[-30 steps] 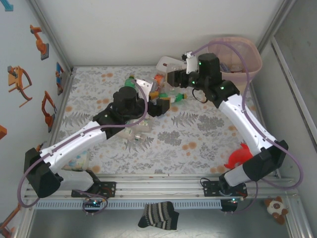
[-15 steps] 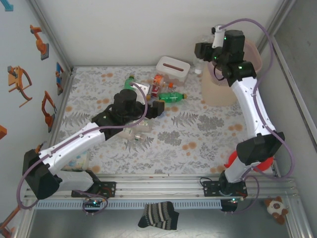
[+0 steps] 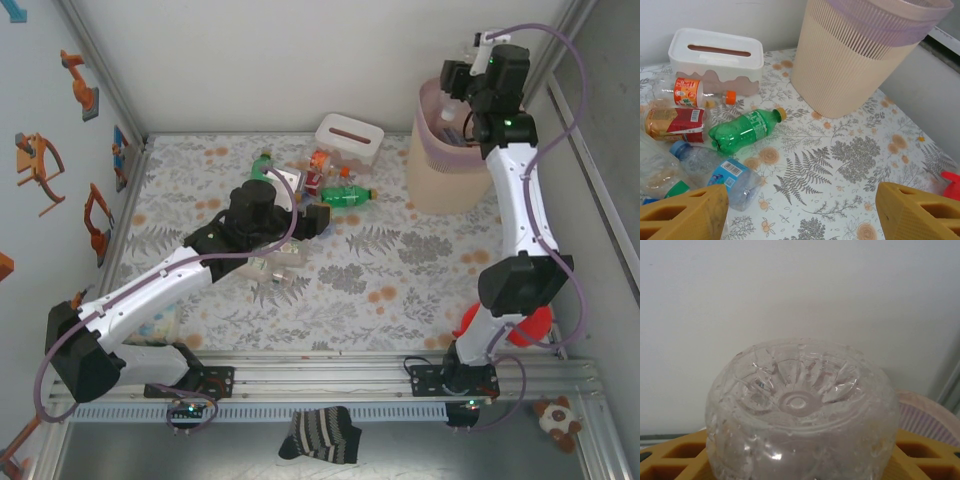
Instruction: Put the plastic bottles in the bin
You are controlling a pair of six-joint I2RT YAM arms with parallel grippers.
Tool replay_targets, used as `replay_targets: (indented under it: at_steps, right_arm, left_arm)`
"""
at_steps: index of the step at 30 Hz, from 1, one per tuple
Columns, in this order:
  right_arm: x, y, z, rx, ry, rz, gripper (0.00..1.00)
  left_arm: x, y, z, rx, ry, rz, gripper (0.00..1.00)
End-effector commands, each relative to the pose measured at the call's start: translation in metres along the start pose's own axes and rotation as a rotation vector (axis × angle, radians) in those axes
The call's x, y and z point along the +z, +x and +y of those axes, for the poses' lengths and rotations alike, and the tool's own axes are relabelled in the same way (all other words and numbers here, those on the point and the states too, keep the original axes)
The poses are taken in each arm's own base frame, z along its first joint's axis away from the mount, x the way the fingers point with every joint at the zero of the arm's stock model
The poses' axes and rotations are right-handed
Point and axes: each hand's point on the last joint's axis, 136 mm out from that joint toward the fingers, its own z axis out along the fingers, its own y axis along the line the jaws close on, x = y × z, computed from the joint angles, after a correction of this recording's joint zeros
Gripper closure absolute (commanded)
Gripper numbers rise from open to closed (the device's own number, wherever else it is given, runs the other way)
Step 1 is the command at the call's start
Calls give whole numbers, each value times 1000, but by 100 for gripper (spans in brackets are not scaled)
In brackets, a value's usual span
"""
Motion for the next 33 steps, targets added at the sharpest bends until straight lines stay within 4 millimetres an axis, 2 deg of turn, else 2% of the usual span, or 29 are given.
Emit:
replay_targets:
  at_steps: [1, 7, 12, 33]
  right_arm:
    - [5, -17, -23, -16, 62, -54, 39]
    - [24, 13, -53, -35, 126, 29, 39]
    - [42, 47, -71, -29, 147, 120, 39]
    - [91, 180, -108, 2, 191, 499, 38]
  left_arm:
    - [-1, -3, 3, -17, -13, -2, 23]
    - [2, -1, 5, -21, -20, 8, 23]
    - [5, 1, 5, -28, -24, 16, 23]
    - [7, 3, 6, -41, -25, 24, 23]
